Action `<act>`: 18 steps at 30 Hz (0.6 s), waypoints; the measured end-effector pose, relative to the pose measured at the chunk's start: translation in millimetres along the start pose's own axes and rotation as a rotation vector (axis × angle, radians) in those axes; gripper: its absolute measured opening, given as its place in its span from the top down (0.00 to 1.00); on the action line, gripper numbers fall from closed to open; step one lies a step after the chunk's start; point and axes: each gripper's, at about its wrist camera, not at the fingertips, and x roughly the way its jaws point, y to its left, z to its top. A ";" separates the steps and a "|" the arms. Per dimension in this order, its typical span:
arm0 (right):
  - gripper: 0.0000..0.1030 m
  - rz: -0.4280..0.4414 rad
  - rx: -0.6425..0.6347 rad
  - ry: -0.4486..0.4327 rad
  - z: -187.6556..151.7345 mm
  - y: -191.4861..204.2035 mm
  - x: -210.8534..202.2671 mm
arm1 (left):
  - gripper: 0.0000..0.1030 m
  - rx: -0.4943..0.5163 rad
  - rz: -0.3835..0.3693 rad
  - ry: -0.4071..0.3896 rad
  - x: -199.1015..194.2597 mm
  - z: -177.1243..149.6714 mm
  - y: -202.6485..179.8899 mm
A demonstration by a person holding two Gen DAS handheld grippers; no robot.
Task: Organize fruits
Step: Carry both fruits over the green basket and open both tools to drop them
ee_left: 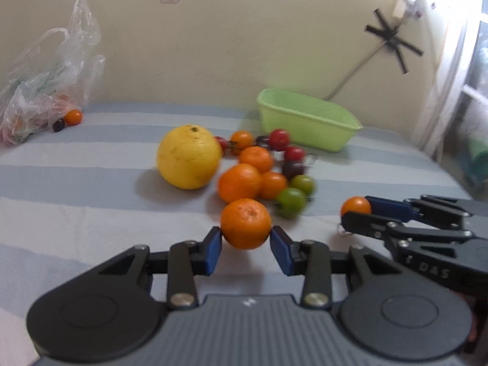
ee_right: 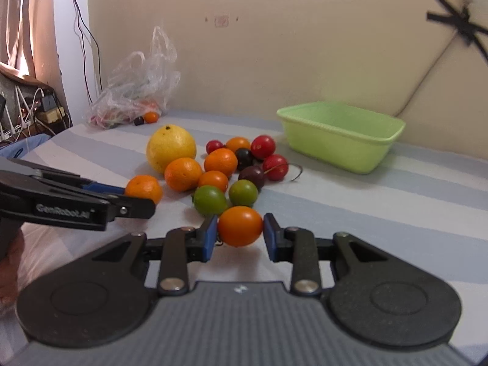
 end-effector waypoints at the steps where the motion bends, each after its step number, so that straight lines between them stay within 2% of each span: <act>1: 0.66 -0.006 -0.005 -0.013 -0.6 -1.7 -4.9 | 0.65 0.006 -0.031 -0.005 -3.3 1.3 -4.9; 5: 0.66 -0.073 -0.002 -0.085 9.0 -20.3 -15.6 | 0.65 0.087 -0.091 -0.034 -1.1 29.8 -32.8; 9: 0.66 -0.141 0.034 -0.167 30.6 -45.8 -11.6 | 0.65 0.114 -0.151 -0.052 30.6 79.4 -55.7; 14: 0.66 -0.139 0.143 -0.188 58.6 -74.2 25.1 | 0.65 0.078 -0.138 -0.041 100.8 139.8 -61.1; 18: 0.66 -0.128 0.171 -0.162 69.5 -96.7 59.3 | 0.65 0.042 -0.113 0.021 150.7 165.7 -59.2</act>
